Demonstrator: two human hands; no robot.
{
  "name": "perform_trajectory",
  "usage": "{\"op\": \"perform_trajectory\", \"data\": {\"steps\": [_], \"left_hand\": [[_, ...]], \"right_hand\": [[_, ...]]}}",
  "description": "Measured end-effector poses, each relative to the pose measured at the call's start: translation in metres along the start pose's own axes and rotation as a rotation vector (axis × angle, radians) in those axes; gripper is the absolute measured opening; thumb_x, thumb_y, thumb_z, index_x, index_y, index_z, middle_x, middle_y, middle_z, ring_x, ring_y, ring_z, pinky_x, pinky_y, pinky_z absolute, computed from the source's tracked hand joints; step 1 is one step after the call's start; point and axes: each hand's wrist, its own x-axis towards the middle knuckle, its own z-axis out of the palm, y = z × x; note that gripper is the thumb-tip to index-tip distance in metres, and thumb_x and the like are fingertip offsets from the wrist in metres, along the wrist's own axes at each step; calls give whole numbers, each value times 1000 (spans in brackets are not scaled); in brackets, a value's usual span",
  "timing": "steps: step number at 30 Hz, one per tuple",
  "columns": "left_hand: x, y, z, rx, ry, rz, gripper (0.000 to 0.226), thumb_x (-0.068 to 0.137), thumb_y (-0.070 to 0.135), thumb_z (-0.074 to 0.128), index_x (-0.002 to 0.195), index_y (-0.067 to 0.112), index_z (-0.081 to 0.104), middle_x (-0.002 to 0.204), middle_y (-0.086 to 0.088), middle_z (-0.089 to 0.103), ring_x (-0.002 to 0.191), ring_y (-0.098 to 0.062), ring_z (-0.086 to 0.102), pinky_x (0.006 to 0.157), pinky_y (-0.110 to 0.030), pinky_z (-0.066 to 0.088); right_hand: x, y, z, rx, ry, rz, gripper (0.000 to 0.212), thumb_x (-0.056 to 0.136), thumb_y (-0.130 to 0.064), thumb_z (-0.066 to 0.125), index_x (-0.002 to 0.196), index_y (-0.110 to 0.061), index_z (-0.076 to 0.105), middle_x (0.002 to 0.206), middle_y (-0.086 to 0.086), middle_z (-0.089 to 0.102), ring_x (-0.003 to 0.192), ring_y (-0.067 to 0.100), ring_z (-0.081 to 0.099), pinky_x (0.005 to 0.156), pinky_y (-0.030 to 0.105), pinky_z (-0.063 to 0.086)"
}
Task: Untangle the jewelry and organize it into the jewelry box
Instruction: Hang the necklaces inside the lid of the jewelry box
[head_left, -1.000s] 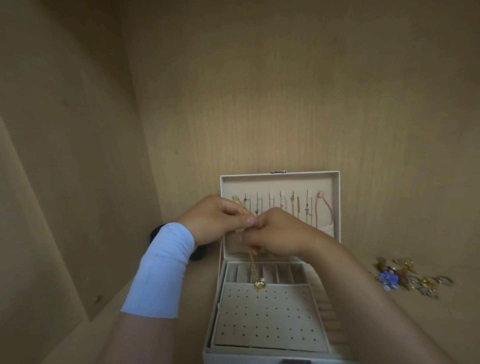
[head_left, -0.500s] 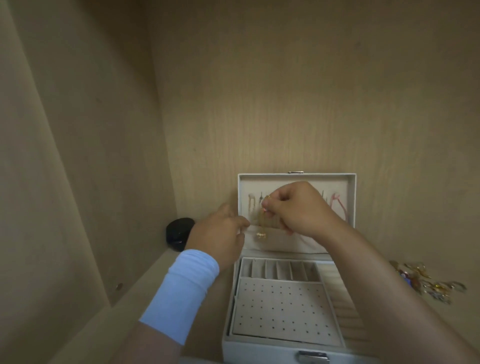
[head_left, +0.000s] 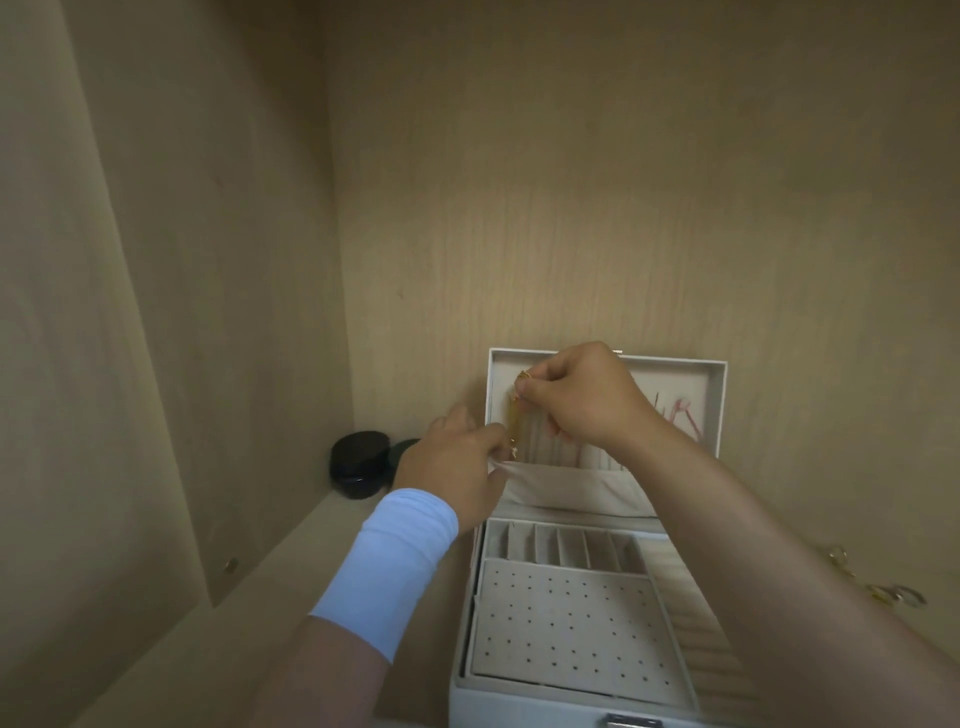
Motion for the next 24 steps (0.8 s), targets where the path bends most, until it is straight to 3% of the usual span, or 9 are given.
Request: {"op": "perform_trajectory", "data": {"steps": [2, 4, 7, 11, 17, 21, 24], "left_hand": [[1, -4, 1, -63, -19, -22, 13, 91, 36, 60, 102, 30, 60, 106, 3, 43, 103, -15, 47, 72, -28, 43], [2, -7, 1, -102, -42, -32, 13, 89, 40, 61, 99, 32, 60, 104, 5, 42, 100, -14, 46, 73, -28, 42], [4, -9, 0, -112, -62, -43, 13, 87, 41, 63, 97, 33, 59, 103, 7, 40, 97, -13, 44, 72, -28, 38], [5, -11, -1, -135, -85, -53, 13, 85, 41, 63, 97, 36, 60, 106, 7, 41, 102, -15, 46, 79, -30, 44], [-3, -5, -9, -189, -39, -40, 24, 89, 37, 62, 111, 37, 53, 118, 8, 43, 104, -15, 52, 85, -33, 51], [-18, 9, -19, -200, 32, -44, 32, 88, 37, 62, 115, 34, 44, 118, 9, 39, 107, -13, 46, 79, -30, 48], [-34, 30, -25, -201, 25, 23, 29, 91, 35, 60, 117, 31, 48, 125, 9, 41, 122, -11, 40, 89, -29, 46]], "right_hand": [[0, 6, 7, -51, 9, -38, 19, 89, -21, 71, 74, -12, 77, 45, -11, 60, 40, -1, 53, 53, 21, 43], [-2, 13, 15, -155, -2, -91, 15, 86, -23, 75, 74, -15, 79, 61, -12, 69, 57, -4, 60, 61, 23, 47], [-7, 21, 26, -358, -99, -110, 7, 77, -34, 80, 77, -27, 80, 75, -10, 72, 77, 5, 67, 71, 29, 56], [-12, 21, 28, -589, -40, -162, 10, 79, -36, 73, 79, -28, 78, 82, -6, 73, 81, 16, 67, 69, 32, 56], [-24, 24, 23, -607, -165, -164, 22, 89, -22, 60, 99, -31, 78, 99, -9, 74, 89, 16, 67, 72, 28, 53], [-38, 24, 3, -528, -162, -140, 20, 90, -23, 59, 96, -27, 78, 97, -12, 75, 90, 12, 68, 82, 38, 58], [-62, 23, -18, -521, -169, -107, 19, 91, -30, 58, 96, -28, 76, 96, -13, 73, 90, 11, 66, 84, 40, 57]]}}
